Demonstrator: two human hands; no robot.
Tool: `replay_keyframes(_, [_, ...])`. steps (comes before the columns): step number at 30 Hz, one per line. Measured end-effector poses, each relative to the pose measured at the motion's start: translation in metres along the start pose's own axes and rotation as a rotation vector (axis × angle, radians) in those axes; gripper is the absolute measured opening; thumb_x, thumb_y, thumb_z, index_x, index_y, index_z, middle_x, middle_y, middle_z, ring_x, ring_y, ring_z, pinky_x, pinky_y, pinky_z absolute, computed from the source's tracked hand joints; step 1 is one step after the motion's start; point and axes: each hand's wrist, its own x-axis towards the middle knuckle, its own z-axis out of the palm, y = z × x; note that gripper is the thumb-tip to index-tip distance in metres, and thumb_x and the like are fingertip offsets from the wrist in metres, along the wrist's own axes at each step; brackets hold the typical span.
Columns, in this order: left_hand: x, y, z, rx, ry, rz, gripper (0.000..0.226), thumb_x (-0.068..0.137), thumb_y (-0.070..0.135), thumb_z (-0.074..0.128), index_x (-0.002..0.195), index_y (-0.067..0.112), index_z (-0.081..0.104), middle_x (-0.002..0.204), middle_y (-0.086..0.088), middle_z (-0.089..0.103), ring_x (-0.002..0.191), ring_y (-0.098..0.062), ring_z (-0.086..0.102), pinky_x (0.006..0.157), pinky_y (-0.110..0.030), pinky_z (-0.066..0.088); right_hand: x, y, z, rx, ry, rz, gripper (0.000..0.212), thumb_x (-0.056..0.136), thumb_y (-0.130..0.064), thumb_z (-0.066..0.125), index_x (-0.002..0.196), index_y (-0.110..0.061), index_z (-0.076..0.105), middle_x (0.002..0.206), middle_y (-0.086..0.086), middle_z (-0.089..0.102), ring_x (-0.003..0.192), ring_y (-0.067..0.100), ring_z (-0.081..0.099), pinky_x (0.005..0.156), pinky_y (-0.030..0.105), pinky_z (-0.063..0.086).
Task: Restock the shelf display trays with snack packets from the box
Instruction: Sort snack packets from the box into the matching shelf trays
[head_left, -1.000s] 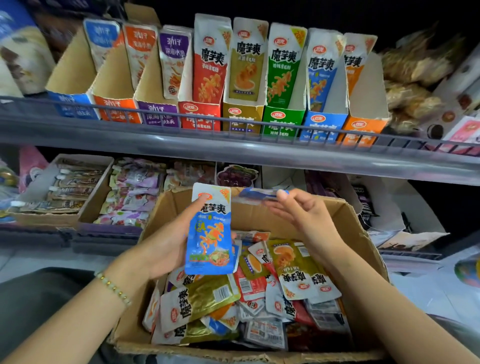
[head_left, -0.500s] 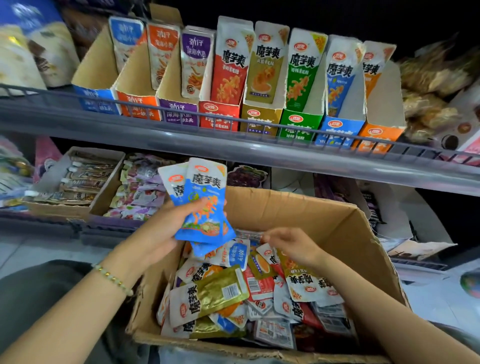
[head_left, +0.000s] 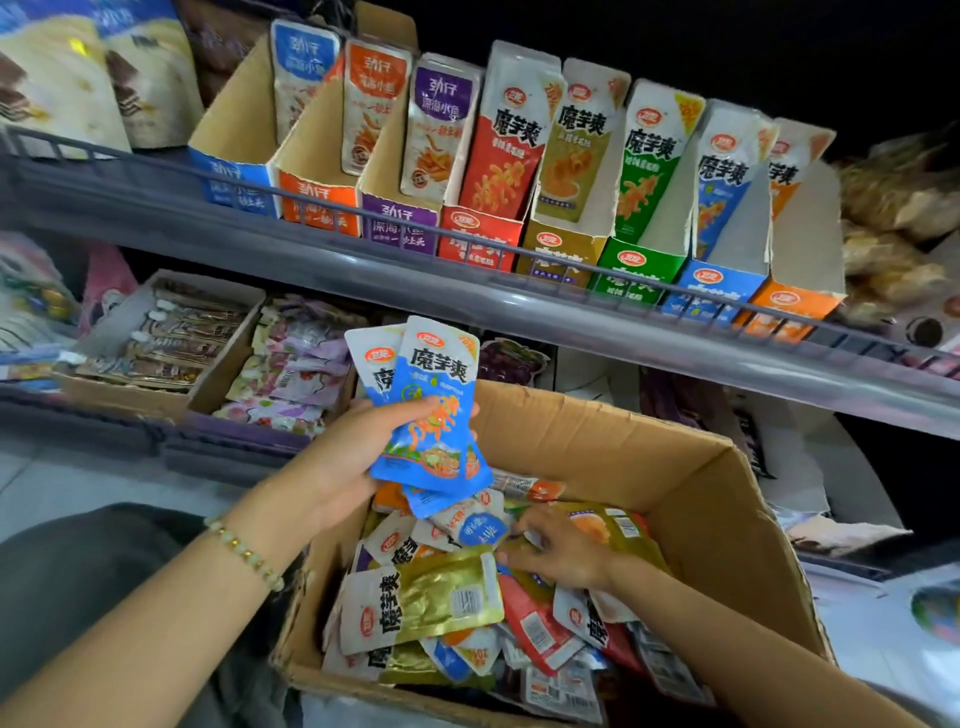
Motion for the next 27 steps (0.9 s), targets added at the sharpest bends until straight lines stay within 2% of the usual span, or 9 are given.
replay_keyframes(3, [0.000,-0.001,0.002,-0.005,-0.019,-0.004,0.029,0.093,0.012,0.050,0.120,0.007,0.061,0.111,-0.012,0.070,0.099,-0.029,0.069,0.078,-0.037,0.059,-0.009,-0.006,0.000,0.117,-0.050,-0.008,0.042,0.083,-0.036,0.073,0.112,-0.018,0.048,0.119,0.000,0.049,0.105,0.010,0.047,0.075,0.010,0.037])
replay_keyframes(6, [0.000,-0.002,0.005,-0.027,-0.062,-0.050,0.027,0.096,0.013,0.046,0.119,0.009,0.060,0.112,-0.012,0.070,0.100,-0.029,0.068,0.081,-0.039,0.058,-0.008,-0.015,-0.010,0.185,-0.201,0.113,0.061,0.081,-0.035,0.076,0.130,-0.018,0.046,0.117,-0.007,0.044,0.107,0.012,0.048,0.077,0.014,0.040])
replay_keyframes(8, [-0.002,-0.001,0.006,-0.043,-0.087,-0.080,0.027,0.096,0.013,0.044,0.118,0.010,0.060,0.112,-0.014,0.070,0.100,-0.030,0.068,0.083,-0.041,0.056,-0.008,-0.019,-0.014,0.233,-0.271,0.136,0.047,0.079,-0.030,0.079,0.116,-0.020,0.052,0.108,-0.005,0.049,0.097,0.013,0.051,0.077,0.023,0.041])
replay_keyframes(10, [-0.003,-0.002,0.006,-0.041,-0.095,-0.092,0.027,0.096,0.013,0.045,0.118,0.010,0.060,0.111,-0.015,0.070,0.101,-0.031,0.068,0.084,-0.042,0.056,-0.008,-0.018,-0.013,0.272,-0.305,0.114,0.032,0.077,-0.025,0.081,0.090,-0.021,0.052,0.089,-0.002,0.051,0.075,0.010,0.049,0.064,0.024,0.038])
replay_keyframes(13, [-0.003,-0.003,0.005,-0.018,-0.053,-0.073,0.023,0.093,0.012,0.050,0.112,0.011,0.063,0.110,-0.012,0.071,0.098,-0.028,0.069,0.080,-0.041,0.057,-0.020,-0.017,-0.012,0.369,-0.200,0.067,0.028,0.081,-0.025,0.077,0.078,-0.015,0.052,0.078,0.004,0.054,0.061,0.007,0.049,0.053,0.017,0.037])
replay_keyframes(17, [-0.002,-0.004,0.004,0.042,0.031,0.019,0.015,0.093,0.015,0.056,0.102,0.014,0.067,0.104,-0.005,0.073,0.089,-0.021,0.072,0.070,-0.037,0.060,-0.049,-0.018,-0.034,0.595,-0.064,-0.037,0.032,0.086,-0.015,0.069,0.107,0.007,0.063,0.103,0.013,0.073,0.093,0.022,0.070,0.086,0.029,0.055])
replay_keyframes(20, [-0.002,-0.004,0.005,0.084,0.077,0.093,0.021,0.098,0.017,0.048,0.111,0.013,0.062,0.104,-0.009,0.073,0.089,-0.024,0.072,0.070,-0.035,0.060,-0.073,-0.034,-0.064,0.759,0.084,-0.169,0.037,0.084,-0.021,0.066,0.117,-0.005,0.060,0.105,0.015,0.073,0.095,0.027,0.071,0.082,0.033,0.057])
replay_keyframes(24, [-0.002,-0.006,0.011,0.157,0.120,0.111,0.027,0.098,0.031,0.046,0.109,0.015,0.065,0.094,-0.009,0.075,0.080,-0.022,0.073,0.072,-0.035,0.060,-0.086,-0.060,-0.081,0.931,0.210,-0.343,0.055,0.075,-0.035,0.077,0.118,-0.005,0.059,0.106,0.018,0.072,0.092,0.030,0.071,0.080,0.038,0.059])
replay_keyframes(27, [-0.005,-0.011,0.020,0.239,0.124,0.118,0.021,0.088,0.046,0.052,0.094,0.031,0.065,0.082,0.014,0.074,0.075,-0.004,0.071,0.068,-0.024,0.055,-0.081,-0.087,-0.066,0.862,0.244,-0.375,0.029,0.082,-0.019,0.068,0.103,-0.001,0.060,0.096,0.014,0.074,0.080,0.024,0.072,0.070,0.034,0.059])
